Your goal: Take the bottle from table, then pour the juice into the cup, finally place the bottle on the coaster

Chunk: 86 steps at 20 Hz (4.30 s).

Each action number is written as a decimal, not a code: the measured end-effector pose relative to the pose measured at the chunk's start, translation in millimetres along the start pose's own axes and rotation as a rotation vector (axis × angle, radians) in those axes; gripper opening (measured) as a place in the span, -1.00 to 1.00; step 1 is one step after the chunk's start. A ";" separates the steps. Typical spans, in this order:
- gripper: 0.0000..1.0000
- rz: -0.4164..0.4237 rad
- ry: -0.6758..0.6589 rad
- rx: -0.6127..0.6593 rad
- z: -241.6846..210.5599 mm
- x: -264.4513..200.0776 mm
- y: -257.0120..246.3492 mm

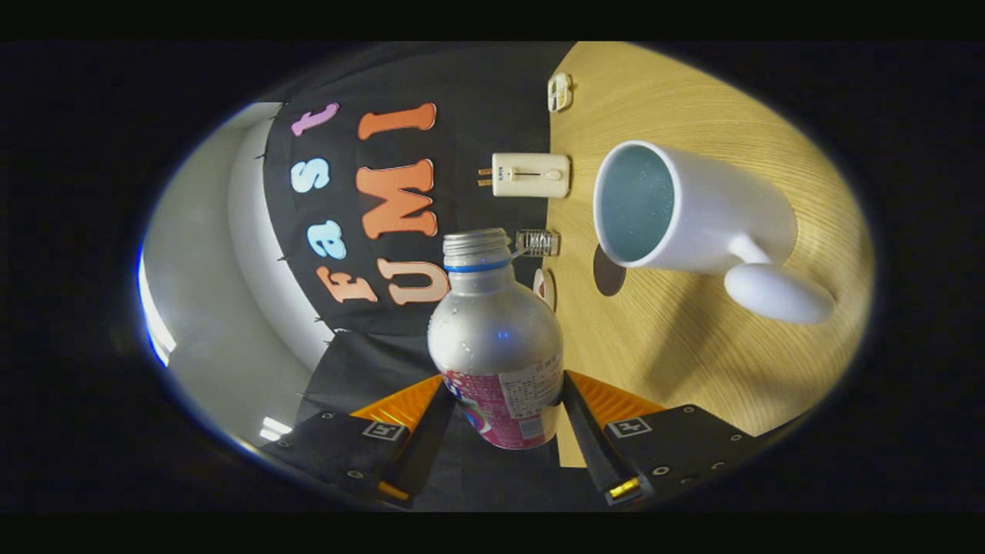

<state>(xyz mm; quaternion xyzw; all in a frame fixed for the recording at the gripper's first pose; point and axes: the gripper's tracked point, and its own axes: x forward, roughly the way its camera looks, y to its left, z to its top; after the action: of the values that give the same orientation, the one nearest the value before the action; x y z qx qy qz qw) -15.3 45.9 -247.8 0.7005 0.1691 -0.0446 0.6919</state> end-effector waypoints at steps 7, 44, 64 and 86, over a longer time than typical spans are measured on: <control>0.59 0.075 0.022 0.156 2.3 -0.5 11.5; 0.54 0.235 -0.010 0.408 12.3 7.4 39.9; 0.54 0.285 -0.014 0.497 14.3 4.9 45.7; 0.54 0.374 -0.027 0.576 22.7 3.4 65.5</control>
<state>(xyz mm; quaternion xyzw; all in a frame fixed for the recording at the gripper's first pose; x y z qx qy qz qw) 11.4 25.2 -187.1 0.8852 0.0089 0.0277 0.4643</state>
